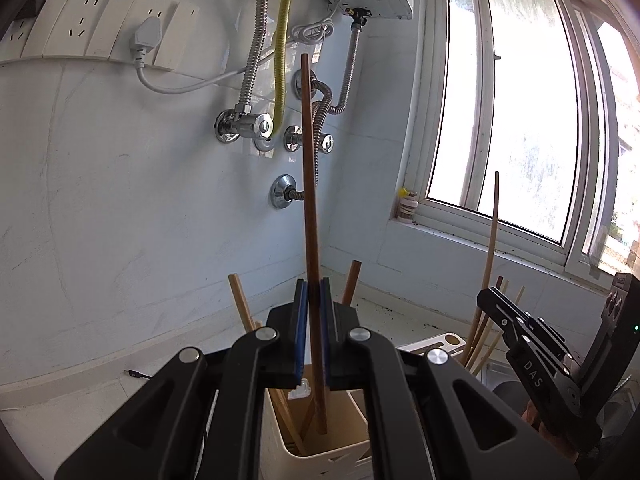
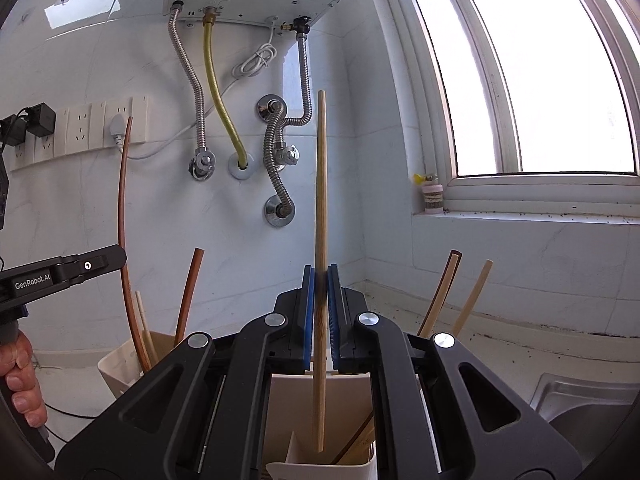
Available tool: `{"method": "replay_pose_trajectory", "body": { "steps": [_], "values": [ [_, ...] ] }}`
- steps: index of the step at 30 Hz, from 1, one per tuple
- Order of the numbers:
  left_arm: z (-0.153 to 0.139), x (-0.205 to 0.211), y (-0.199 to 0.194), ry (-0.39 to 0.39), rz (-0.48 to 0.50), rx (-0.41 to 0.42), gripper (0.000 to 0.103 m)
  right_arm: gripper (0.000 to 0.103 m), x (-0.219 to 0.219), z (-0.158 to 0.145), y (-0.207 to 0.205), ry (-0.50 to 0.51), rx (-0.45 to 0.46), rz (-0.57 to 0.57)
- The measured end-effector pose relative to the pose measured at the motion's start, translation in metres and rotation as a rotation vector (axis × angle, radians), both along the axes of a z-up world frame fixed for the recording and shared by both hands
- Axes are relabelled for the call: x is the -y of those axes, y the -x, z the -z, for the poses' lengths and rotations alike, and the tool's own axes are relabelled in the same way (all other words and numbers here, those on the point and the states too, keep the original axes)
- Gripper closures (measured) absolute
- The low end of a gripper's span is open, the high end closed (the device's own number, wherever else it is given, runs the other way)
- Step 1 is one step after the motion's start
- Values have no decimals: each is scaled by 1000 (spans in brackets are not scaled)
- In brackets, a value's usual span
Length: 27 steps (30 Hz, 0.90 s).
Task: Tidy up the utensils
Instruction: 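Open both tools to release the chopsticks in the holder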
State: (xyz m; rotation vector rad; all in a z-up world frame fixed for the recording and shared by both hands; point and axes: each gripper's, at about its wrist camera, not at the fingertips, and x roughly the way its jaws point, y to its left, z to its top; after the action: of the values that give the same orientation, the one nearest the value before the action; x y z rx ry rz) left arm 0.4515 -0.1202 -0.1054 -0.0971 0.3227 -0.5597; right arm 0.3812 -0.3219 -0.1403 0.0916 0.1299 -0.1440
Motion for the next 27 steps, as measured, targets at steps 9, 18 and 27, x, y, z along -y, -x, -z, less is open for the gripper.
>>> {"method": "replay_pose_trajectory", "body": {
  "steps": [9,18,27],
  "values": [
    [-3,2,27,8,-36,132,21,45,-2,-6,15,-6,26,43],
    [-19,0,42,2,-58,176,17,45,5,-32,34,4,85,83],
    [-49,-24,67,26,-102,196,13,45,3,-70,57,37,139,63]
  ]
}}
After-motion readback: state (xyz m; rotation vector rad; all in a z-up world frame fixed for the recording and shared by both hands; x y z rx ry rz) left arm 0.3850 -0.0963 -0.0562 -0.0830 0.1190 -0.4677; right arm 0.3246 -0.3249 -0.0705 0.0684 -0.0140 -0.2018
